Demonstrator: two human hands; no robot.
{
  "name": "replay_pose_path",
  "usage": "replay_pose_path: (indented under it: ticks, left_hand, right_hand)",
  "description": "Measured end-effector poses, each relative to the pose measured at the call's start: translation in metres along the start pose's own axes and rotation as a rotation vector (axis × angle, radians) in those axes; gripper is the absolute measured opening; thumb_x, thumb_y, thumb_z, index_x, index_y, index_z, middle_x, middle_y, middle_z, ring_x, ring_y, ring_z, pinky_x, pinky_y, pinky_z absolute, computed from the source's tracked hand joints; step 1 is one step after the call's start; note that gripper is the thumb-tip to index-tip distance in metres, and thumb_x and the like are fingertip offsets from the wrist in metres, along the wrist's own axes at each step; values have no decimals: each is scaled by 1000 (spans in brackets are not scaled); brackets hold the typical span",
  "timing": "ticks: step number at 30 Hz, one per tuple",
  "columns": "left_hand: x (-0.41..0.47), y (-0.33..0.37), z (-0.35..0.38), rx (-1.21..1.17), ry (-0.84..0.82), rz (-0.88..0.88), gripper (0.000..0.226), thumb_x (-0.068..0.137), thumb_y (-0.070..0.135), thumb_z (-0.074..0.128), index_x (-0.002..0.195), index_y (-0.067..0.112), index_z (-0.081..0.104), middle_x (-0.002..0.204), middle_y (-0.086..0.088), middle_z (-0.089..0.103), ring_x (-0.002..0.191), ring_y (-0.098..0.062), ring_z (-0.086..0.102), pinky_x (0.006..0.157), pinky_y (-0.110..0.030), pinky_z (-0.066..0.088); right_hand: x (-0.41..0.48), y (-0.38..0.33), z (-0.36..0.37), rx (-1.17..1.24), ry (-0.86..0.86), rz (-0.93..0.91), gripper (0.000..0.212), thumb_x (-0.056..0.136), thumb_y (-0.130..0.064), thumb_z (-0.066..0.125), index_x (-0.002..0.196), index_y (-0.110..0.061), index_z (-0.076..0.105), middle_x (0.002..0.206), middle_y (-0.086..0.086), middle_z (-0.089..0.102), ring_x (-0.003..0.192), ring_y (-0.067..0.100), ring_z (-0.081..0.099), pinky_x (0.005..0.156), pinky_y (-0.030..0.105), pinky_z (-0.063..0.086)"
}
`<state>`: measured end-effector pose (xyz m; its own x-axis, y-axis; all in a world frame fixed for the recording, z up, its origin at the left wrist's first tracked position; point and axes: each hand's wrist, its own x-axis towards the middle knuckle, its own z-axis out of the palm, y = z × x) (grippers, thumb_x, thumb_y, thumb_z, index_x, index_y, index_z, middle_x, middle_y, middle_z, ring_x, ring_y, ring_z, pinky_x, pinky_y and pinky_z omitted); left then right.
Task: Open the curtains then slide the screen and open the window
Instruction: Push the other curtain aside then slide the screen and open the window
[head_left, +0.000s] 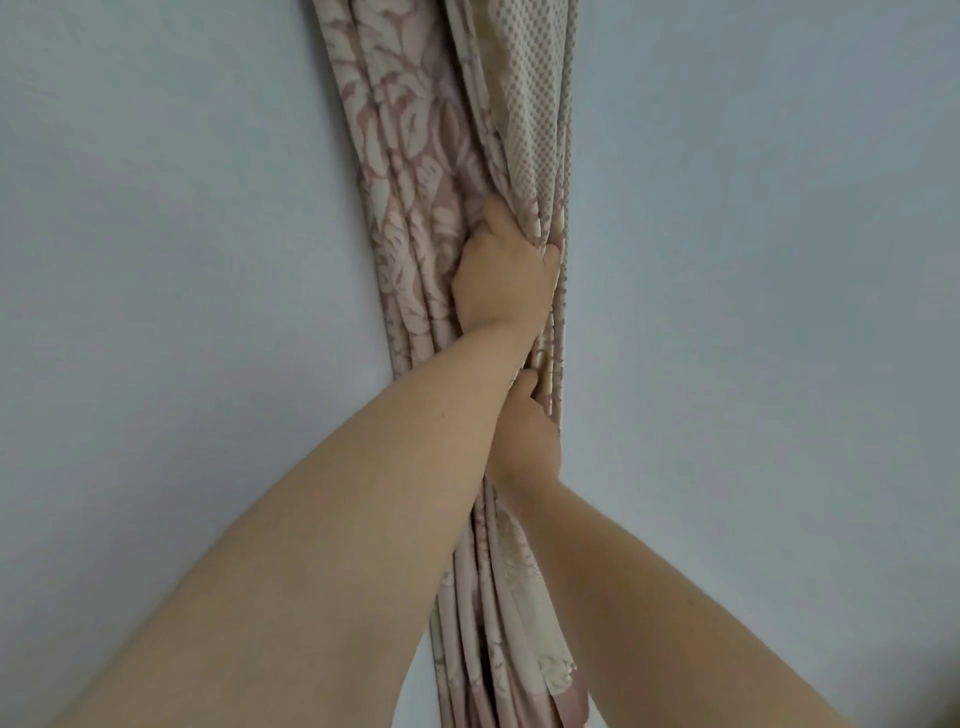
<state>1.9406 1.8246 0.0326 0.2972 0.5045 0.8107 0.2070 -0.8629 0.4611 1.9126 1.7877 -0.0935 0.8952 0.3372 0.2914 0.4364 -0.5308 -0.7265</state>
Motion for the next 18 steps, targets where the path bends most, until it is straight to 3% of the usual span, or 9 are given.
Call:
replay_pose_path:
  ticks: [4,8,13,18]
  left_hand:
    - [-2,0,2,26,10,18,56,89,47,56,120,3,41,102,-16,67,94,-35,64,69,-39,45]
    - [-5,4,-5,-33,-77,-27,55,88,44,56,123,5,38,108,-17,65,99,-36,62,75,-41,47]
    - [-14,11,-17,-30,-176,-76,57,89,37,56,127,3,31,118,-20,59,105,-38,59,81,-40,44]
    - [-21,26,-32,58,-257,-105,56,93,36,54,127,2,27,123,-21,55,108,-38,58,81,-38,42]
  right_hand:
    - [-3,2,-3,-30,-25,-23,37,96,-16,39,130,-6,30,126,15,60,112,33,60,77,38,44]
    - [-3,4,-11,-71,-104,-12,60,95,-14,39,146,-1,10,131,15,58,117,31,58,78,37,42]
    - [-3,14,-25,-249,-216,-5,55,94,-14,38,143,-3,16,130,11,59,111,32,62,74,39,40]
    - [-17,24,-52,-440,-277,-70,57,99,-54,27,131,-7,31,117,7,67,103,29,66,72,37,41]
